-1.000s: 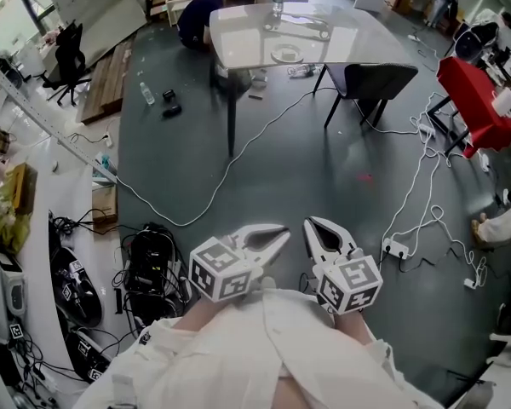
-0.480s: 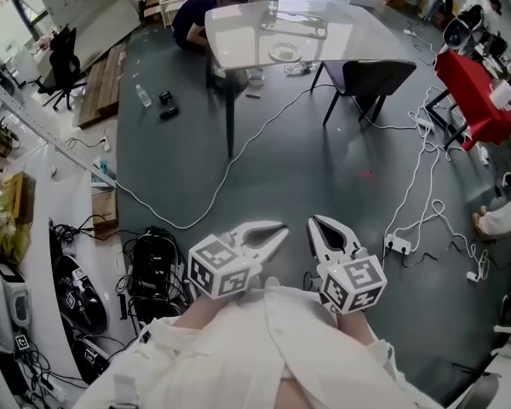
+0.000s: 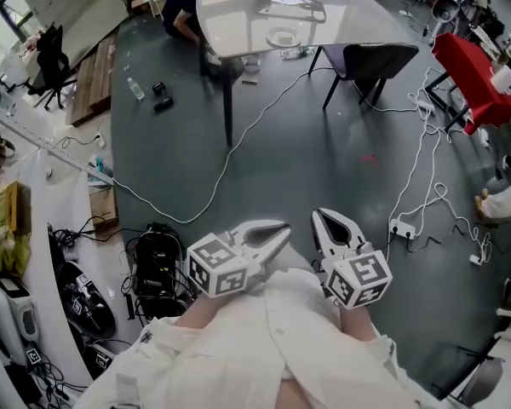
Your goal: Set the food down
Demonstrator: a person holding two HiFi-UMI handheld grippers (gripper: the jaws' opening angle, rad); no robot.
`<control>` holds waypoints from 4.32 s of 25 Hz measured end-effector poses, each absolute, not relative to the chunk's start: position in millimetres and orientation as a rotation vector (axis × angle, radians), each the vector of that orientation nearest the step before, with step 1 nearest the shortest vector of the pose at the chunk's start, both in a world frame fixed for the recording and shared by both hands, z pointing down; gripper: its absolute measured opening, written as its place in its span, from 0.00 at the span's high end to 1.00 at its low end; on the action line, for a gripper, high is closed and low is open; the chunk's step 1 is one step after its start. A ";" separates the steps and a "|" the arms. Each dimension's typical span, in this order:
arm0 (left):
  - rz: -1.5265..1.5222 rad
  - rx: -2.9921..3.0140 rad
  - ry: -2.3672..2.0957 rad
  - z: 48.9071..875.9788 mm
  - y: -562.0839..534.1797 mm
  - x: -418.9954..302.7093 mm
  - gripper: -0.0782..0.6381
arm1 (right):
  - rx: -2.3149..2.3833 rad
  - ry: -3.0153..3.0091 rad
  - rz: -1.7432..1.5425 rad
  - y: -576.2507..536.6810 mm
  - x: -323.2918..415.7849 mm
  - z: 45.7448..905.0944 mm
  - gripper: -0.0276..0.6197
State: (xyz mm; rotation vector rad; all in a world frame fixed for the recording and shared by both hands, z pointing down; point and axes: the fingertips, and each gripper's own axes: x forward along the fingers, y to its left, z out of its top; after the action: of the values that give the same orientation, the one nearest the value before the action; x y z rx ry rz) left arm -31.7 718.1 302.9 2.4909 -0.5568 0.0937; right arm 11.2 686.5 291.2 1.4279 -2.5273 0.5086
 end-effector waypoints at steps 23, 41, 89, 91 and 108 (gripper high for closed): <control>0.091 2.503 -0.673 306.9 441.6 21.9 0.85 | 1.283 -2.591 0.452 411.1 57.1 282.8 0.95; 0.107 2.416 -0.710 326.3 330.1 42.4 0.85 | 1.263 -2.605 0.532 298.3 81.5 302.9 0.95; 0.184 2.454 -0.427 326.0 -34.6 5.1 0.85 | 1.417 -2.451 0.676 -37.1 33.1 329.4 0.95; 0.202 2.463 -0.421 328.7 -34.9 9.2 0.85 | 1.408 -2.450 0.677 -37.1 35.0 329.5 0.95; 0.205 2.305 -0.581 355.2 -42.8 5.1 0.85 | 1.243 -2.461 0.728 -51.2 36.4 340.9 0.95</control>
State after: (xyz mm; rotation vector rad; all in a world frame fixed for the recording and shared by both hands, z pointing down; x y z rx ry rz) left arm 5.1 -42.8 355.2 2.3048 -0.5814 0.2049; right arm 36.4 -51.2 340.9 1.2434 -2.4611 0.7277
